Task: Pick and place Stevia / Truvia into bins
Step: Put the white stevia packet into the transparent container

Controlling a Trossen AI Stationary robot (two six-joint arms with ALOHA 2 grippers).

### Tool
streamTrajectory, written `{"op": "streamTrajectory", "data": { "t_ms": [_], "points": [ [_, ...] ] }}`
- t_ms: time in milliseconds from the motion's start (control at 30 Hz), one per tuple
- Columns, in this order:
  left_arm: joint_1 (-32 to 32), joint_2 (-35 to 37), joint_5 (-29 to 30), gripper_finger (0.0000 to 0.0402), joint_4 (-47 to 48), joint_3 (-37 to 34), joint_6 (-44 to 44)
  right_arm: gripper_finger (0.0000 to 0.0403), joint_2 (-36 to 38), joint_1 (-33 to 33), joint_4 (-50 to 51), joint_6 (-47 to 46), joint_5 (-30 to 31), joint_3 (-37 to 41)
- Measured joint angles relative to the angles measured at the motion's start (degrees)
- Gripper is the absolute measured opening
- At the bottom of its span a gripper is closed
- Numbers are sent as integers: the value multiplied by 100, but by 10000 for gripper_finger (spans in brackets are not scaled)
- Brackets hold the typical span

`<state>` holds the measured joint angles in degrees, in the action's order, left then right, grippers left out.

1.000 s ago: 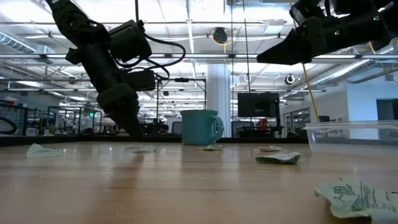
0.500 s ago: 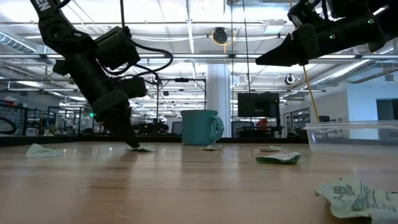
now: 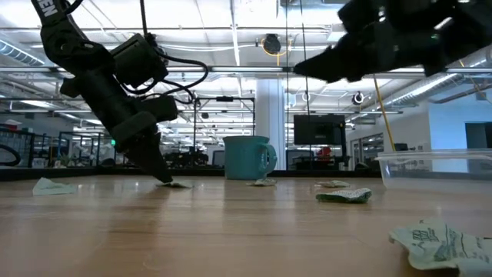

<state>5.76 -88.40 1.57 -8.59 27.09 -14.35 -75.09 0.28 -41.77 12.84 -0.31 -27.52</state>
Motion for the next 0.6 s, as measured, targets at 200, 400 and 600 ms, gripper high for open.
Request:
{"op": "streamTrajectory", "data": {
  "t_ms": [200, 400, 600],
  "points": [
    [-7, -4, 17, 126, -14, 0, -85, 179, -1868, 314, 133, 687, 0, -1251],
    [-21, -7, 45, 127, -24, 0, -96, 207, -3290, 514, 134, 1328, 45, -2374],
    [-37, -9, 61, 127, -51, 0, -221, 201, -4337, 520, 318, 1396, 503, -3318]
  ]
}}
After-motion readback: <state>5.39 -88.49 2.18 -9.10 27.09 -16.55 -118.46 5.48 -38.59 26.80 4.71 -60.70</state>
